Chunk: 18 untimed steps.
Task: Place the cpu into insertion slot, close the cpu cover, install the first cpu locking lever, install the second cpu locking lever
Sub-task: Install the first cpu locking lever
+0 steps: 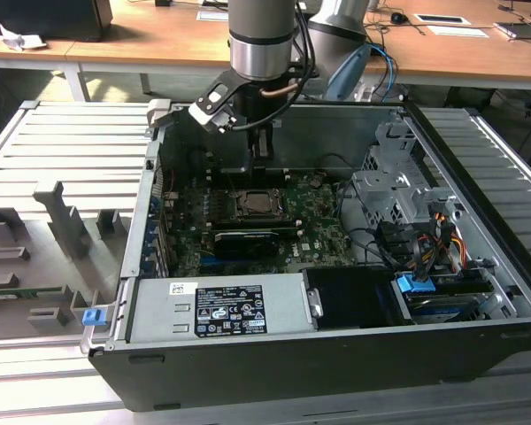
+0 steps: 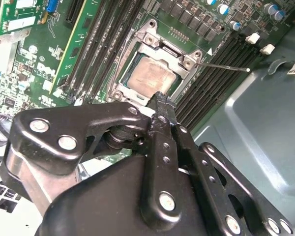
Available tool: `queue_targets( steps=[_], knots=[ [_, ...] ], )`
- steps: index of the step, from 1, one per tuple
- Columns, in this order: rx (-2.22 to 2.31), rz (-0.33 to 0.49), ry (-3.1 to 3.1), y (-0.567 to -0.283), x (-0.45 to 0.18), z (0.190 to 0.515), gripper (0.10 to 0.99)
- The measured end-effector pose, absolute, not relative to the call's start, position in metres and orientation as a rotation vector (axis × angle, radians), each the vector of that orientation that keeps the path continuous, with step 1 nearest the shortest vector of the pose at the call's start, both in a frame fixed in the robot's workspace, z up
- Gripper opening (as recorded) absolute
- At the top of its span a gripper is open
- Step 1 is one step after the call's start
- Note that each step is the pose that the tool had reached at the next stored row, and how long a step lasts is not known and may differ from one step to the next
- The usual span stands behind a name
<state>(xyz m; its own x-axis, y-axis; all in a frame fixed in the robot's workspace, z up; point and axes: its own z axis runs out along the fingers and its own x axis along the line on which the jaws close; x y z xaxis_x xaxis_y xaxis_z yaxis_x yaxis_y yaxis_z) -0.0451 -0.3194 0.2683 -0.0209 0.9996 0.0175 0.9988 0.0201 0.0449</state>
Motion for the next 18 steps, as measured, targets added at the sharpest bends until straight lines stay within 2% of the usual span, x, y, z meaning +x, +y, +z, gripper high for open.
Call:
queue_targets(
  steps=[18],
  knots=[
    [1.815,0.073,2.549,-0.3193,-0.0453,0.2684,0.106]
  ],
)
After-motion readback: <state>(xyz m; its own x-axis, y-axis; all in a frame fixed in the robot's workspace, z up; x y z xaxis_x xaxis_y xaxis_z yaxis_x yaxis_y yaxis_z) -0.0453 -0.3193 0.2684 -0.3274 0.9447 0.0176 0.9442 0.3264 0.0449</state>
